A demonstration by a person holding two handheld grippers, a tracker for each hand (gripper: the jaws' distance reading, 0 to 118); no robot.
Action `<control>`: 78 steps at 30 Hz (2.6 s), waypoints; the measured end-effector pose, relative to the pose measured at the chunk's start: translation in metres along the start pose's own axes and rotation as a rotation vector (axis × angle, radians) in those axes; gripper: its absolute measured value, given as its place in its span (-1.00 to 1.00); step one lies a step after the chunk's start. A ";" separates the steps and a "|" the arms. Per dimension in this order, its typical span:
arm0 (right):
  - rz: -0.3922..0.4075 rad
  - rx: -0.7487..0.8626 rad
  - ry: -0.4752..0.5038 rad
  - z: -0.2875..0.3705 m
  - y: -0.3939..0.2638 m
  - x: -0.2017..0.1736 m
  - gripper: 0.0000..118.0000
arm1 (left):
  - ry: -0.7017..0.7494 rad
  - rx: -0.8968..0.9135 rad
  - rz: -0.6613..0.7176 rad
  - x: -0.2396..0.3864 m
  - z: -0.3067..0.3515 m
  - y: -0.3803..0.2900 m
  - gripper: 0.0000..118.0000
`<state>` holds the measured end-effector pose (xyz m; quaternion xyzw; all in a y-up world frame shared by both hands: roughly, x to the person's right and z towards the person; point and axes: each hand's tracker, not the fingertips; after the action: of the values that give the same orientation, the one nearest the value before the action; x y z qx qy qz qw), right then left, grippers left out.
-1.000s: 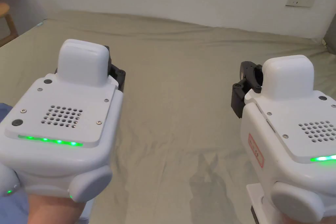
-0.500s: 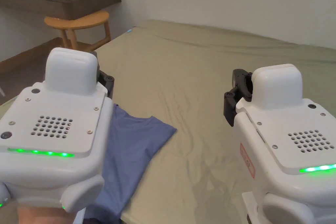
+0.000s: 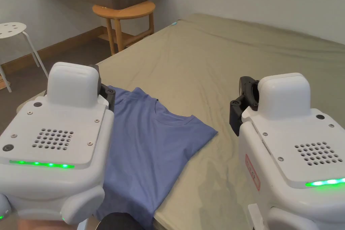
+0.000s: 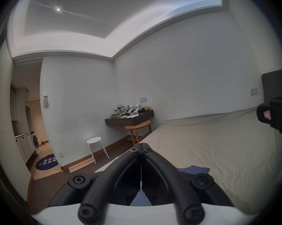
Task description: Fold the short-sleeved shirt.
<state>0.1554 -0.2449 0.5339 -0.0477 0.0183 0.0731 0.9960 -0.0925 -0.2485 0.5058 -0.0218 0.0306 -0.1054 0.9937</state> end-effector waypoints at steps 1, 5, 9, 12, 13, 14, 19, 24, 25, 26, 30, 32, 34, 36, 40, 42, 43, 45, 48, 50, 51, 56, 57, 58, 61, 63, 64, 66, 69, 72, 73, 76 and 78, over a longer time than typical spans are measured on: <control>0.003 -0.006 -0.002 -0.001 -0.001 0.002 -0.97 | -0.009 -0.015 0.000 0.002 -0.005 -0.003 -1.00; 0.027 -0.036 -0.017 -0.009 -0.010 0.009 -0.97 | -0.085 -0.112 0.006 0.014 -0.036 -0.018 -1.00; 0.050 -0.076 -0.033 -0.019 -0.020 0.019 -0.97 | -0.178 -0.266 0.059 0.030 -0.086 -0.053 -1.00; 0.059 -0.110 -0.039 -0.030 -0.028 0.029 -0.97 | -0.222 -0.429 0.070 0.046 -0.131 -0.091 -1.00; 0.062 -0.122 -0.048 -0.033 -0.032 0.031 -0.97 | -0.236 -0.476 0.061 0.053 -0.148 -0.106 -1.00; 0.066 -0.134 -0.056 -0.037 -0.035 0.035 -0.97 | -0.240 -0.535 0.046 0.059 -0.166 -0.119 -1.00; 0.075 -0.197 -0.090 -0.055 -0.052 0.053 -0.97 | -0.282 -0.787 0.042 0.080 -0.246 -0.181 -1.00; 0.074 -0.254 -0.122 -0.066 -0.067 0.066 -0.97 | -0.265 -0.870 0.062 0.087 -0.293 -0.220 0.11; 0.070 -0.262 -0.126 -0.067 -0.069 0.068 -0.97 | -0.263 -0.877 0.049 0.089 -0.299 -0.226 0.40; 0.067 -0.270 -0.131 -0.068 -0.071 0.070 -0.97 | -0.260 -0.881 0.036 0.092 -0.304 -0.230 0.77; 0.070 -0.290 -0.146 -0.070 -0.076 0.075 -0.97 | -0.259 -0.902 0.019 0.094 -0.314 -0.238 1.00; 0.069 -0.297 -0.150 -0.069 -0.077 0.077 -0.97 | -0.264 -0.931 0.022 0.102 -0.315 -0.243 0.99; 0.063 -0.302 -0.151 -0.069 -0.078 0.078 -0.97 | -0.271 -0.950 0.073 0.100 -0.315 -0.246 0.98; 0.062 -0.308 -0.158 -0.068 -0.080 0.079 -0.97 | -0.269 -0.946 0.064 0.101 -0.315 -0.244 0.84; 0.043 -0.319 -0.160 -0.065 -0.082 0.080 -0.97 | -0.327 -0.870 0.045 0.108 -0.298 -0.226 -1.00; 0.035 -0.323 -0.158 -0.065 -0.081 0.080 -0.97 | -0.369 -0.839 0.036 0.115 -0.297 -0.224 -1.00; 0.034 -0.324 -0.158 -0.063 -0.081 0.080 -0.97 | -0.334 -0.821 0.045 0.116 -0.298 -0.228 -1.00; 0.038 -0.321 -0.160 -0.059 -0.078 0.078 -0.97 | -0.357 -0.834 0.075 0.106 -0.303 -0.238 -1.00; 0.037 -0.306 -0.166 -0.048 -0.072 0.078 -0.97 | -0.401 -0.801 0.223 0.089 -0.296 -0.236 -1.00; 0.028 -0.299 -0.170 -0.042 -0.068 0.080 -0.97 | -0.401 -0.755 0.222 0.083 -0.284 -0.231 -1.00; 0.028 -0.295 -0.175 -0.039 -0.066 0.081 -0.97 | -0.400 -0.707 0.244 0.079 -0.275 -0.224 -1.00; 0.017 -0.266 -0.202 -0.021 -0.053 0.086 -0.97 | -0.360 -0.529 0.470 0.051 -0.244 -0.169 -1.00; 0.014 -0.257 -0.207 -0.016 -0.050 0.087 -0.97 | -0.342 -0.496 0.509 0.044 -0.237 -0.156 -1.00; 0.012 -0.245 -0.214 -0.011 -0.047 0.088 -0.97 | -0.301 -0.479 0.488 0.040 -0.227 -0.140 -1.00; 0.005 -0.213 -0.232 0.002 -0.039 0.090 -0.97 | -0.284 -0.337 0.400 0.024 -0.205 -0.098 -1.00; -0.006 -0.195 -0.239 0.009 -0.034 0.092 -0.97 | -0.322 -0.294 0.500 0.011 -0.193 -0.074 -1.00; -0.013 -0.186 -0.242 0.012 -0.031 0.093 -0.97 | -0.306 -0.257 0.516 0.002 -0.191 -0.065 -1.00; -0.021 -0.169 -0.247 0.019 -0.026 0.094 -0.97 | -0.301 -0.171 0.477 -0.007 -0.180 -0.038 -1.00; -0.022 -0.139 -0.253 0.032 -0.020 0.094 -0.97 | -0.333 -0.034 0.449 -0.013 -0.159 0.007 -1.00; -0.023 -0.110 -0.268 0.045 -0.014 0.097 -0.97 | -0.371 0.067 0.436 -0.017 -0.145 0.056 -1.00; -0.028 -0.101 -0.273 0.049 -0.012 0.099 -0.97 | -0.368 0.102 0.390 -0.012 -0.139 0.073 -1.00; -0.038 -0.068 -0.299 0.064 -0.006 0.106 -0.97 | -0.400 0.219 0.265 0.005 -0.119 0.122 -1.00; -0.043 -0.050 -0.321 0.074 -0.003 0.112 -0.97 | -0.452 0.266 0.244 0.019 -0.110 0.150 -1.00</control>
<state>0.2690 -0.2247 0.6027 -0.0607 -0.1437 0.0589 0.9860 -0.0499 -0.1096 0.3876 0.0898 -0.2032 0.0194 0.9748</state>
